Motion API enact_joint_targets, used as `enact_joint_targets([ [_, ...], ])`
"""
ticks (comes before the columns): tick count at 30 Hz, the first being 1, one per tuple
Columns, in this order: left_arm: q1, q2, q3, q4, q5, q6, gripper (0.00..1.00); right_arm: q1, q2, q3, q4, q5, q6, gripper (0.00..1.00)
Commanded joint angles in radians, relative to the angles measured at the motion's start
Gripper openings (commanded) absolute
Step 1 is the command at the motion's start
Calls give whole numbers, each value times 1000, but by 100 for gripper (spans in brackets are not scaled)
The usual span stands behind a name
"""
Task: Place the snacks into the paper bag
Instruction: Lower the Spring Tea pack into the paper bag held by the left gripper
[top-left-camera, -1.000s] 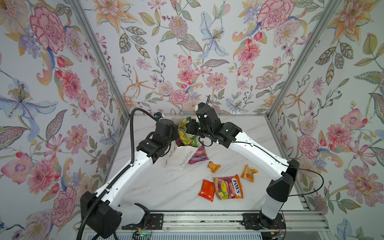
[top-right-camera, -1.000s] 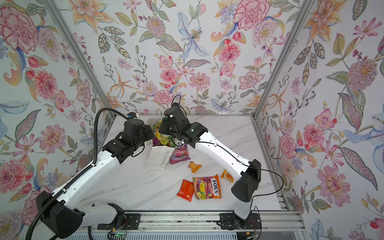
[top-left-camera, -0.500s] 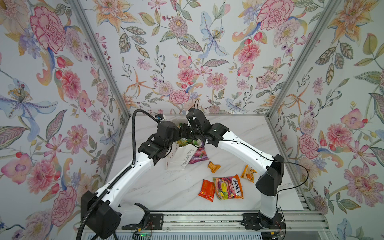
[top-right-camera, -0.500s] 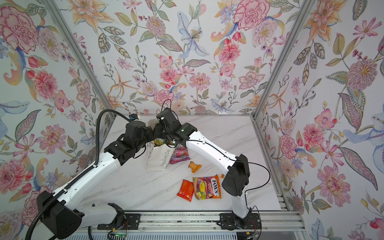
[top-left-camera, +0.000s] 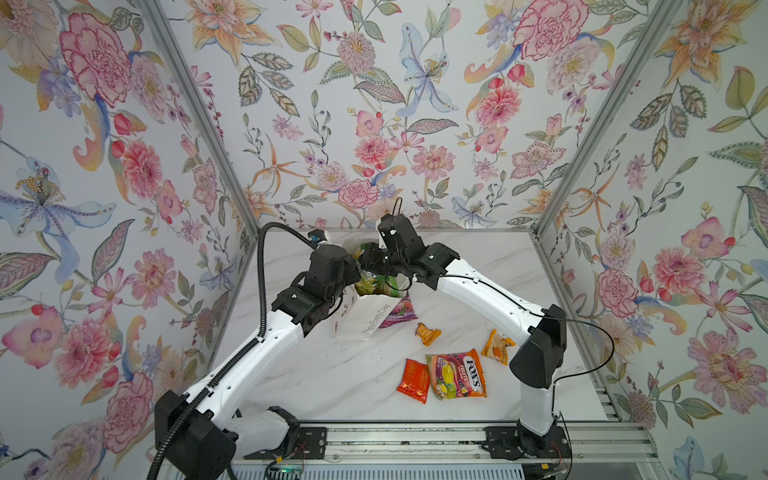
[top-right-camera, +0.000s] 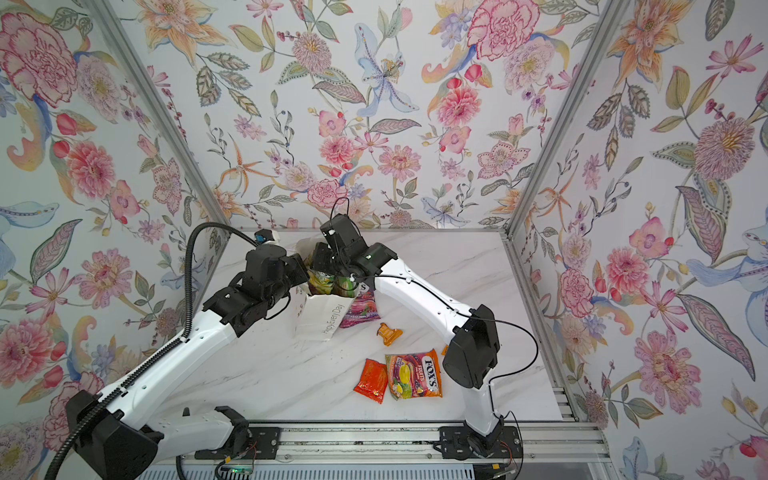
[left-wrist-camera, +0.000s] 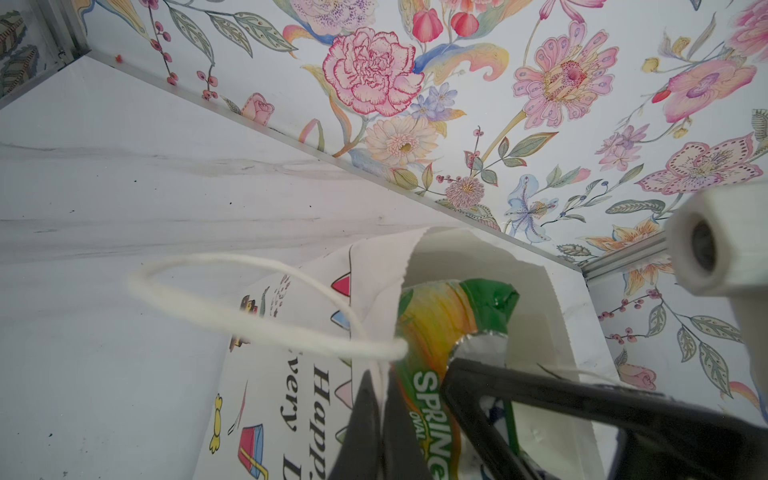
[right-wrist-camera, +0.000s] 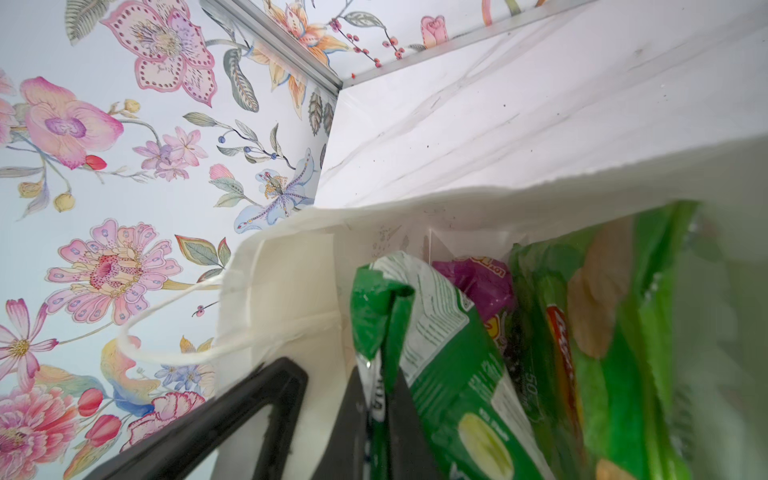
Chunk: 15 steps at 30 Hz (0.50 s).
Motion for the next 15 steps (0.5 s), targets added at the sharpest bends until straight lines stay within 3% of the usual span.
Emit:
enact_joint_targets([
  [1, -12, -45, -4, 100, 13, -7, 0, -2, -9, -29, 91, -38, 21, 0],
  [15, -10, -51, -10, 119, 38, -11, 0, 8, 101, 24, 94, -34, 41, 0],
])
